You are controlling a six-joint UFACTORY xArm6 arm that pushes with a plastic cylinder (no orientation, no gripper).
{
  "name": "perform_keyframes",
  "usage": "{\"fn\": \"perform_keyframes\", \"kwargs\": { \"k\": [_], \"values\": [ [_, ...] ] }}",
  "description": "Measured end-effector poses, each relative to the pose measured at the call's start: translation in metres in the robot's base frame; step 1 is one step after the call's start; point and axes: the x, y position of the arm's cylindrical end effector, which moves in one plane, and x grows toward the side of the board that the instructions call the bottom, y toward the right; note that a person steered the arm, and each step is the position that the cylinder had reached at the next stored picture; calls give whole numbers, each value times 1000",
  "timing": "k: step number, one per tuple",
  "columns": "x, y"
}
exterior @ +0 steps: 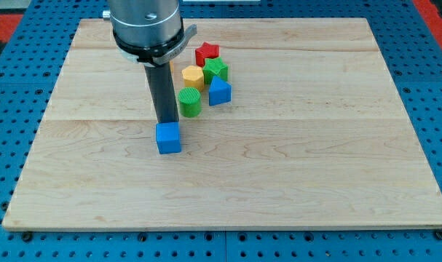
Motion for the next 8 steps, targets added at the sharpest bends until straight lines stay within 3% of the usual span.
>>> {"fn": "perform_keyframes", "kwargs": {
  "k": [1, 2, 3, 4, 5, 6, 7, 8],
  "values": [
    [7, 20],
    [15, -48],
    [70, 36],
    [72, 131],
    [64, 41],
    [57, 9],
    [33, 104],
    [9, 88]
  ]
}}
